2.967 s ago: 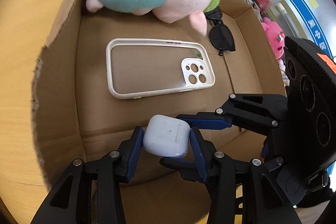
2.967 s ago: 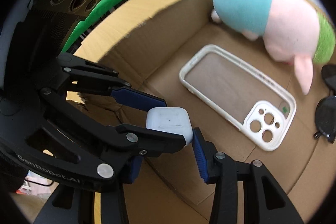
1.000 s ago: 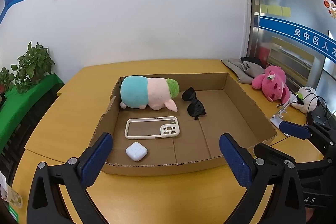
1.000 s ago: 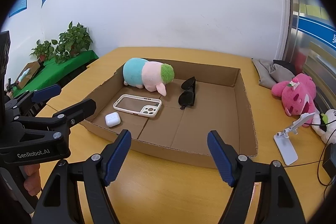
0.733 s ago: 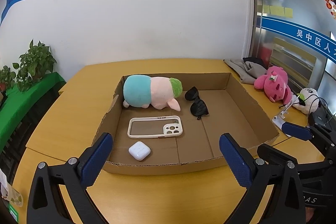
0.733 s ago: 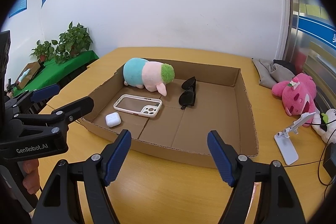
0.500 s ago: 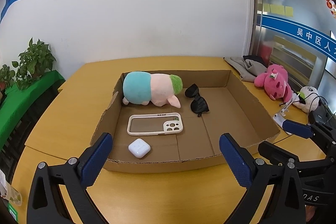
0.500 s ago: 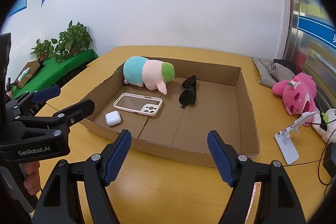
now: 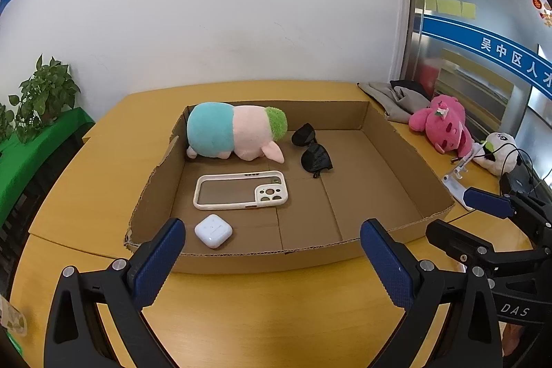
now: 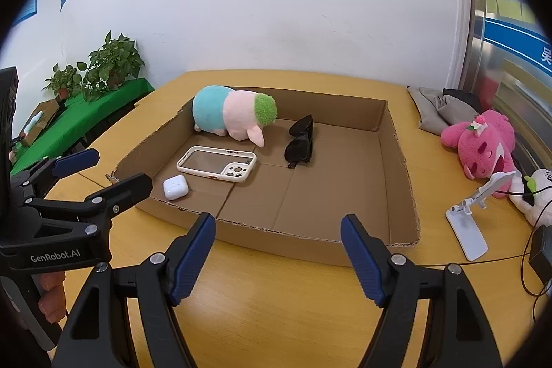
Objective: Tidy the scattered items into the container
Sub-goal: 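Lower the open right gripper around the pink pen on the table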
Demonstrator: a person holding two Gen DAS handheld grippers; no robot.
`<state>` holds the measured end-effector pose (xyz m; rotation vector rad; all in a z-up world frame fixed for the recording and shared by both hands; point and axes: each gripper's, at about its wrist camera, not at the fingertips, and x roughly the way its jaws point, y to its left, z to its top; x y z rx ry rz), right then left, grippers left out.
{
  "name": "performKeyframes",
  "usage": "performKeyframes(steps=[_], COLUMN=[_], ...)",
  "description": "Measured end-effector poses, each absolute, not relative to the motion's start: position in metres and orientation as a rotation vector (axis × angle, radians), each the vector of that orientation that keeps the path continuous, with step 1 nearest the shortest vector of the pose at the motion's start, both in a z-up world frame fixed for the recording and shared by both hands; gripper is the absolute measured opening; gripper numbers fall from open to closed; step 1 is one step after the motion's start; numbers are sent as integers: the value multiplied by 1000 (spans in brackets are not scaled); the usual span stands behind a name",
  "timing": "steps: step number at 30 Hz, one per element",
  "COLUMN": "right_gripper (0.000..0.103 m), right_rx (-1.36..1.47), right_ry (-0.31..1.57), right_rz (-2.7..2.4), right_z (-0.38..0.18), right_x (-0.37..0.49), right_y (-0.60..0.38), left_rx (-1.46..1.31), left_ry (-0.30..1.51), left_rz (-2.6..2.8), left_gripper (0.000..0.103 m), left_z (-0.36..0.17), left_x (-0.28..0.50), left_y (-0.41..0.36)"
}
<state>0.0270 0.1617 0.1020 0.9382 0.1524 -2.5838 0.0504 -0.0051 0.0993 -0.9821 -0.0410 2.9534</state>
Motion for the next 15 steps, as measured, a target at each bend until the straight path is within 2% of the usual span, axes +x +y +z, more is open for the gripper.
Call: performKeyframes(steps=[7,15], right_gripper=[75,75], right_rx=[979,1264], right_ry=[120,8], right_rz=[-2616,-2718], right_z=[94,45], right_x=[20,-13], right_y=[193,283], left_rx=[-1057,-1206], left_ry=[-45,-77], left_rz=[2849,2561], left_gripper=[103,103], left_z=[84,45], left_x=[48,42], left_y=[12,66])
